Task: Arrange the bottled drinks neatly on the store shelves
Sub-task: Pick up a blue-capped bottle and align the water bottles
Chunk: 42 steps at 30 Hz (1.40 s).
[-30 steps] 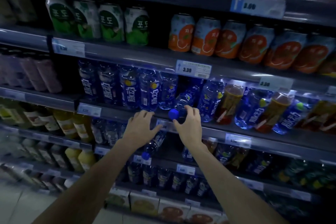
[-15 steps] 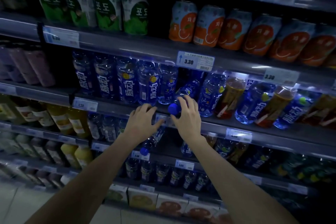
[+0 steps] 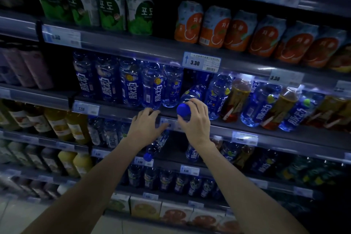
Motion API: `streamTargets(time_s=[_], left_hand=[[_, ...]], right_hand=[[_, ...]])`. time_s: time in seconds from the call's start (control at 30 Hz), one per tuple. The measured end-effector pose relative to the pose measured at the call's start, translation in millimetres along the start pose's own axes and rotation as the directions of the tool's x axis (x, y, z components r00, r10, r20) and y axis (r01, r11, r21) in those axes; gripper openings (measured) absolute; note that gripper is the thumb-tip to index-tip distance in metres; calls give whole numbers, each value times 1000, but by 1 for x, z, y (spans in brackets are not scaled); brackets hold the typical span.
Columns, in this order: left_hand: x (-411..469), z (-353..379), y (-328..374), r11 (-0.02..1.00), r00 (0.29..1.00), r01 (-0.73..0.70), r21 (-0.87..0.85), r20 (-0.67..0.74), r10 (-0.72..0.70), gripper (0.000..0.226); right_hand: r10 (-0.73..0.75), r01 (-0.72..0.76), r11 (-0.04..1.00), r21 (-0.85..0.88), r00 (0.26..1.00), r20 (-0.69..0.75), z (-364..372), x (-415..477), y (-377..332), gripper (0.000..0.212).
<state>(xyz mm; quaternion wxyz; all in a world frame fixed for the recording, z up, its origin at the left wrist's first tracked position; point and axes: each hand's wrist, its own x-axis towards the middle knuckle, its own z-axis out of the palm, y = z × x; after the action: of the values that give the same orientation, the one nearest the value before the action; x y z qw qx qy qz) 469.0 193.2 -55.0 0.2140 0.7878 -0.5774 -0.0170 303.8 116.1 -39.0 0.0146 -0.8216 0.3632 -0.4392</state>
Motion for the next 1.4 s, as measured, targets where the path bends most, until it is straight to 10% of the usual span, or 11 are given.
streamTargets(time_s=[1.4], left_hand=[[12, 22, 6, 992, 991, -125, -13, -58, 124, 69]], right_hand=[[355, -226, 864, 450, 907, -227, -22, 70, -8, 41]])
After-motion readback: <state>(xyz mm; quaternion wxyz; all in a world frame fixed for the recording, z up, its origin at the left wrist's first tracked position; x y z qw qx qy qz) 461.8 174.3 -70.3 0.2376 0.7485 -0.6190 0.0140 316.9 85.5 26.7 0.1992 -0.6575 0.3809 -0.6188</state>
